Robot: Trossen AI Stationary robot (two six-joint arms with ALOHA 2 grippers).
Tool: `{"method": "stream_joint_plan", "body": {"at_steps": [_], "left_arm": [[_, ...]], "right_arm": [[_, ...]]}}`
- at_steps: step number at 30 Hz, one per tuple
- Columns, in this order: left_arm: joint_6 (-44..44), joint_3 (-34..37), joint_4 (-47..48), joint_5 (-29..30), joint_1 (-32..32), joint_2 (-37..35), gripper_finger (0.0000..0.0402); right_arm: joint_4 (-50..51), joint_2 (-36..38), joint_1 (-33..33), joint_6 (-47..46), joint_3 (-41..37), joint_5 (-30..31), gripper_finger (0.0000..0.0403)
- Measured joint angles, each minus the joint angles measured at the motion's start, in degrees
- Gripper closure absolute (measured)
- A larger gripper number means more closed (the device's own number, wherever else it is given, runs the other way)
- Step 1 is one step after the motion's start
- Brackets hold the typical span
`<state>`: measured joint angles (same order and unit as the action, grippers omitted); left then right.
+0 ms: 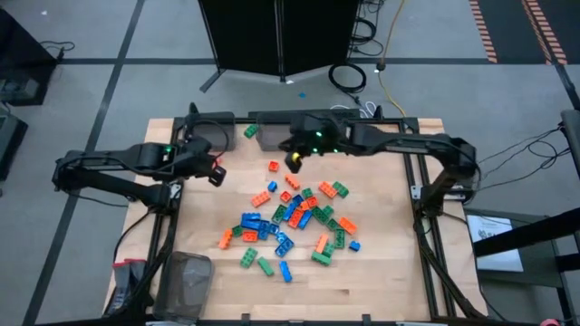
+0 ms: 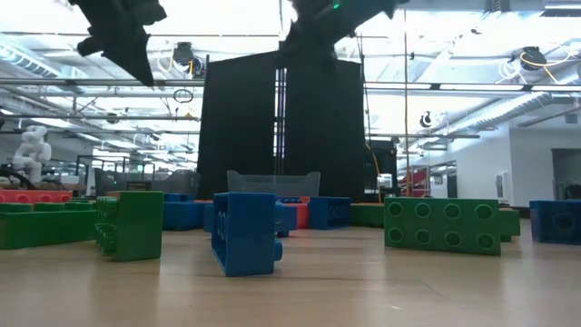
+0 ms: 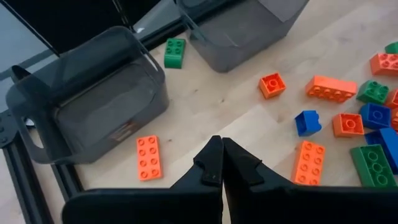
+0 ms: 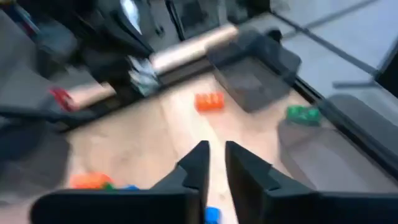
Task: Sort blocks
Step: Put the orange gamepiece into the bottom black bin
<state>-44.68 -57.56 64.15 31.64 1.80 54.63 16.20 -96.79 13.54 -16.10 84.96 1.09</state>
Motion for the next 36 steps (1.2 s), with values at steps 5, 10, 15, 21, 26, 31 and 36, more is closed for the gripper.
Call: {"method": "stream_joint_plan", "body": {"at_steps": [5, 10, 15, 21, 26, 31, 36], "left_arm": [[0.2, 0.0, 2.6, 0.7, -0.8, -2.9, 0.0402], [0.7, 0.0, 4.6, 4.7, -2.6, -8.5, 0.0402], [3.0, 0.0, 3.6, 6.2, -3.5, -16.6, 0.0402], [5.1, 4.3, 4.0, 3.5, -3.5, -17.9, 0.0402], [-0.1, 12.1, 3.8, 4.5, -2.0, -13.2, 0.0402], [-8.0, 19.2, 3.5, 4.4, 1.3, -7.4, 0.0401], [-6.8, 22.2, -1.3, 3.0, 3.8, -3.8, 0.039]], "right_arm": [[3.4, 2.1, 1.5, 5.1, 4.0, 3.0, 0.0396], [8.9, 9.9, 3.5, 8.6, 3.9, 3.6, 0.0401], [8.8, 16.6, 5.1, 6.8, 4.1, 5.6, 0.0402], [12.6, 16.4, 5.0, 4.7, 3.8, 7.9, 0.0402], [16.5, 17.0, 4.9, 3.3, 3.9, 8.5, 0.0402], [19.3, 18.8, 4.2, 4.1, 3.9, 7.4, 0.04], [23.1, 21.5, 3.6, 6.2, 3.9, 6.5, 0.0389]]}}
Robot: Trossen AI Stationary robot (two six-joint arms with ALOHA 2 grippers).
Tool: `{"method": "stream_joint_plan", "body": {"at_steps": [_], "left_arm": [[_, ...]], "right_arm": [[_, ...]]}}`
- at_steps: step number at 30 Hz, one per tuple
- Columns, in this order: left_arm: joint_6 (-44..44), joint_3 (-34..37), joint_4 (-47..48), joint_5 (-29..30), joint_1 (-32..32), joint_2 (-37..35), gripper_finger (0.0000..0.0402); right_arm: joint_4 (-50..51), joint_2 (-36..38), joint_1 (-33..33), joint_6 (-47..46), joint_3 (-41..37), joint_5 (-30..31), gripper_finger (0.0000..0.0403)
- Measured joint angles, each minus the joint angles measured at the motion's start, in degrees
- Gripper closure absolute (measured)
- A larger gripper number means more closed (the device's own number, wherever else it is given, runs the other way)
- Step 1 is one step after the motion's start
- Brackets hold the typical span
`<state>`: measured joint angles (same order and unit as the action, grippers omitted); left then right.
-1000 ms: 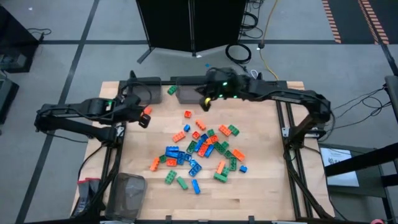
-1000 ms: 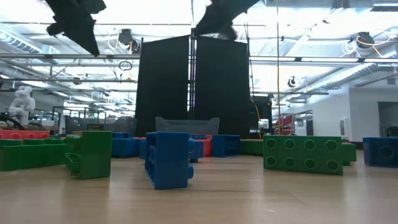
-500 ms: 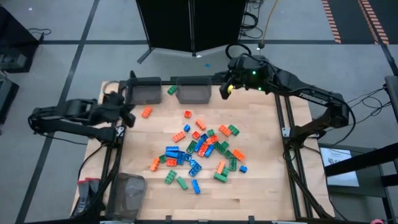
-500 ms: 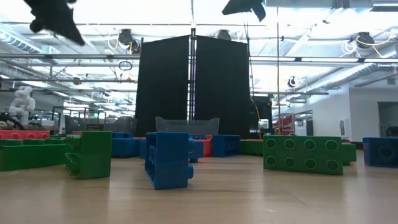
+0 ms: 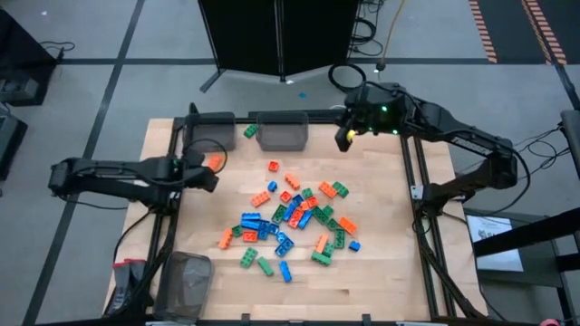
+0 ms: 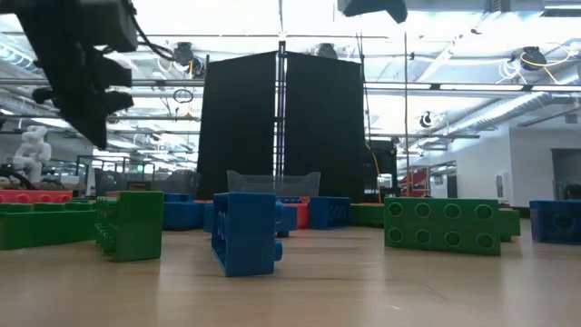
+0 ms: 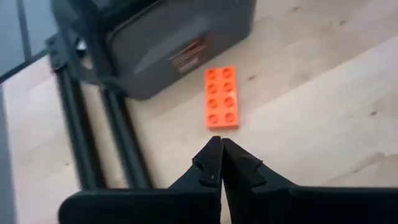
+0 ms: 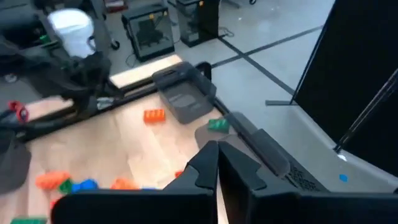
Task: Sort blocks
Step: Put the orange gamepiece into the bottom black bin
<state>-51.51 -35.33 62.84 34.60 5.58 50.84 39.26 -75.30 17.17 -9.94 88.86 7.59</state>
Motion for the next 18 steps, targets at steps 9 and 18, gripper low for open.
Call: {"method": "stream_joint_plan", "body": {"at_steps": [9, 18], "left_arm": [[3.6, 0.0, -11.7, -3.7, 2.4, 3.6, 0.0309], [3.9, 0.0, -14.6, -4.3, 6.6, 11.4, 0.0184]], "right_arm": [[9.3, 4.1, -0.1, 1.2, 0.0, -2.0, 0.0319], [15.3, 7.6, 0.0, 2.1, 0.0, -2.0, 0.0268]]}}
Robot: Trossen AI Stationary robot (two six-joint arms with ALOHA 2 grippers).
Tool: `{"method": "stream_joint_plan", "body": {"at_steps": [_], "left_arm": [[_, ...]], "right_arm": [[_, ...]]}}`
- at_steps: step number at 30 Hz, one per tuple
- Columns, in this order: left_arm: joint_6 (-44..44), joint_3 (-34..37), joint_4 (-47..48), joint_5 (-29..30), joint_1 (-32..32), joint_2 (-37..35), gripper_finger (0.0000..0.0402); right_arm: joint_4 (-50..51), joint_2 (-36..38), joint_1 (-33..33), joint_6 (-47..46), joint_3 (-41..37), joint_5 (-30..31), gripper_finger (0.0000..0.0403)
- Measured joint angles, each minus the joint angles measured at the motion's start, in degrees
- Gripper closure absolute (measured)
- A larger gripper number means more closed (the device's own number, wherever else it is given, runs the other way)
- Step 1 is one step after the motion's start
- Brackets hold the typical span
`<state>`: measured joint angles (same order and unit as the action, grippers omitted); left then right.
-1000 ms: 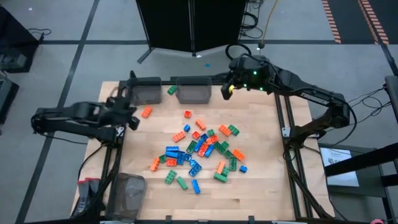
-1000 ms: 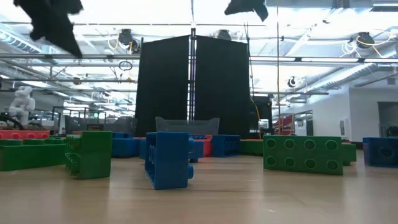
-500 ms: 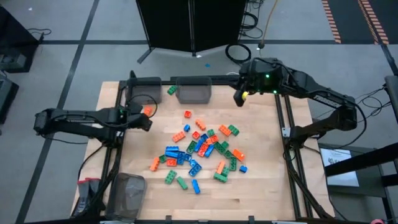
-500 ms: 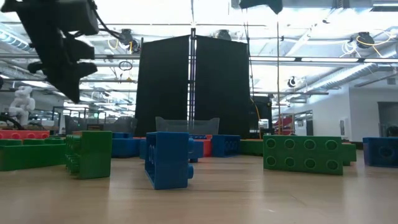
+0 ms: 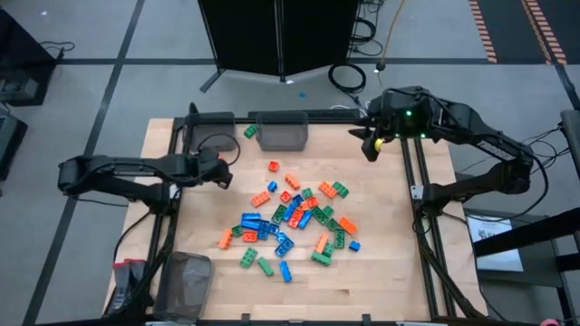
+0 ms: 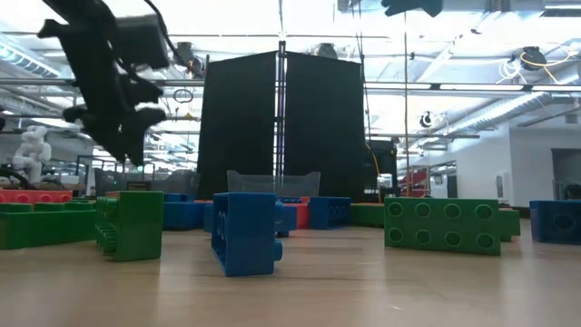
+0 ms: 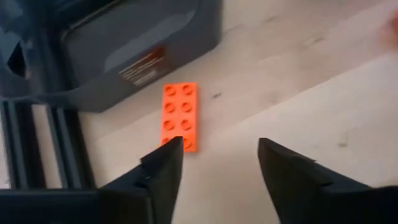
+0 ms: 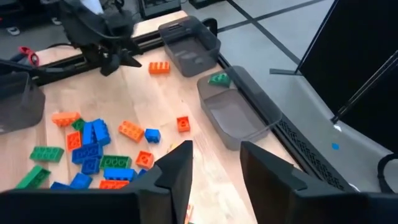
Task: Sort blocks
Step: Put the orange gamepiece into the bottom black bin
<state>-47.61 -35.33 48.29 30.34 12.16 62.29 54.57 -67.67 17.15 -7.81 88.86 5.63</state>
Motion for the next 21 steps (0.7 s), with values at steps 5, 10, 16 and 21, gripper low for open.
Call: {"method": "stream_joint_plan", "body": {"at_steps": [5, 10, 16, 21], "left_arm": [[0.1, 0.0, -0.3, -1.5, 4.7, 6.6, 0.015], [0.0, 0.0, -0.2, -0.9, 9.6, 10.9, 0.0147], [0.0, 0.0, -0.7, -1.3, 15.2, 13.8, 0.0146], [1.7, -0.1, -6.7, -3.6, 18.4, 15.1, 0.0146]], "right_arm": [[0.6, 1.8, 0.0, 1.7, 0.0, 0.0, 0.0267], [0.6, 3.2, 0.0, 2.9, 0.0, 0.1, 0.0268], [0.6, 4.1, 0.0, 3.7, 0.0, 0.1, 0.0268], [0.6, 4.3, 0.0, 4.0, 0.0, 0.2, 0.0268]]}}
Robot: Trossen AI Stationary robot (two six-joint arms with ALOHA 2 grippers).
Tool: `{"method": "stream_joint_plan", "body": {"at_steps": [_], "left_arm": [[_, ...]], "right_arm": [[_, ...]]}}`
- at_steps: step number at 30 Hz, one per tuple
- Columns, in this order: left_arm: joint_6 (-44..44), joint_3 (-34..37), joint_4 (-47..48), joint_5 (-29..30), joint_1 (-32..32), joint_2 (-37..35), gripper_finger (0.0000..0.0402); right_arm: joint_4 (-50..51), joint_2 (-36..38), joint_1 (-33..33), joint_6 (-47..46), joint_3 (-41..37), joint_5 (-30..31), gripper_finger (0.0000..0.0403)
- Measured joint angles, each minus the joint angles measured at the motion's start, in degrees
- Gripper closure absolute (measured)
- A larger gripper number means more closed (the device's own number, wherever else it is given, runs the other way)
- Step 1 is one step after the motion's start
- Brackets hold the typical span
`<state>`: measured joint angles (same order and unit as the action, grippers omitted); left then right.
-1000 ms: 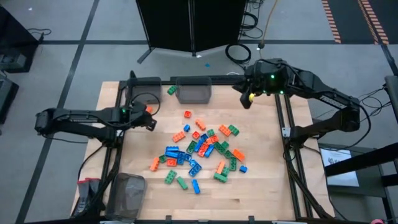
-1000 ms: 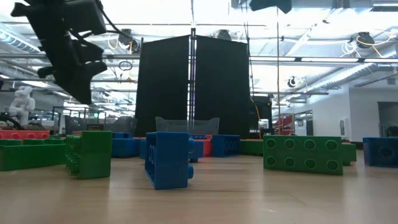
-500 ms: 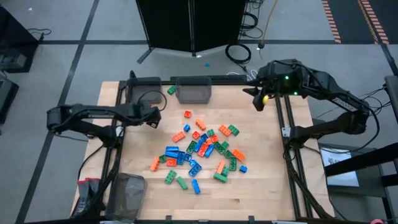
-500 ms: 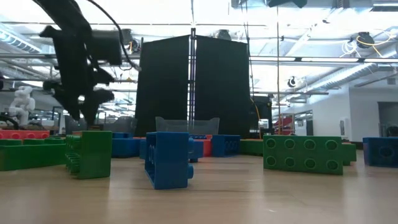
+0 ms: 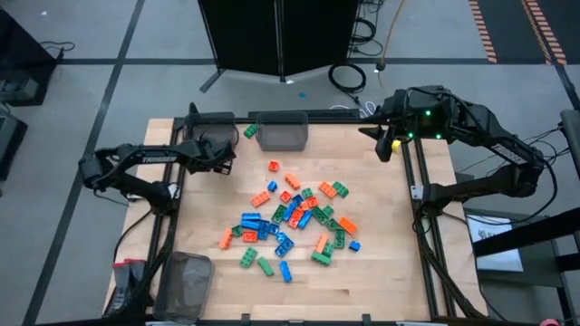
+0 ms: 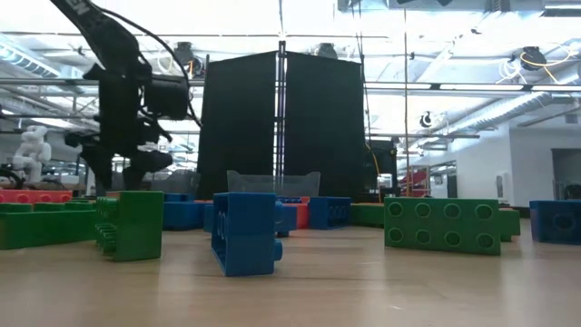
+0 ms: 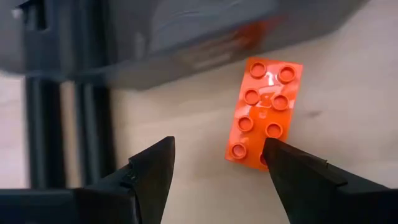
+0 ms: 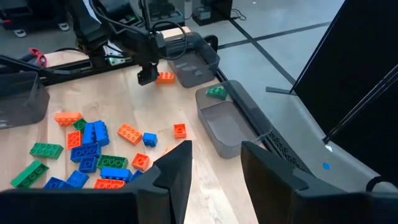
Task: Sort blocks
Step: Put the orange gamepiece into the bottom black bin
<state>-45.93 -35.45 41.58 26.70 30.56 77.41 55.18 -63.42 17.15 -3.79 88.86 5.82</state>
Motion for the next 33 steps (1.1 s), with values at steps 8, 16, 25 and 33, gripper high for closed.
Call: {"method": "stream_joint_plan", "body": {"at_steps": [8, 16, 25, 33], "left_arm": [[2.9, -0.1, -2.1, -4.2, 1.9, 0.5, 0.0146], [2.8, -0.1, -7.7, -22.3, 0.6, 0.2, 0.0146], [-5.9, -3.9, -7.6, -26.6, -4.0, -0.4, 0.0146], [-3.9, -9.5, -6.7, -19.4, -7.4, 0.1, 0.015]], "right_arm": [[0.0, 0.0, 0.0, 0.0, 0.0, 0.2, 0.0268], [-0.6, 0.0, 0.0, 0.0, 0.0, 0.2, 0.0268], [-0.5, 0.0, 0.0, -1.2, 0.0, 0.1, 0.0268], [-0.2, 0.0, 0.0, -1.1, 0.0, -0.2, 0.0268]]}}
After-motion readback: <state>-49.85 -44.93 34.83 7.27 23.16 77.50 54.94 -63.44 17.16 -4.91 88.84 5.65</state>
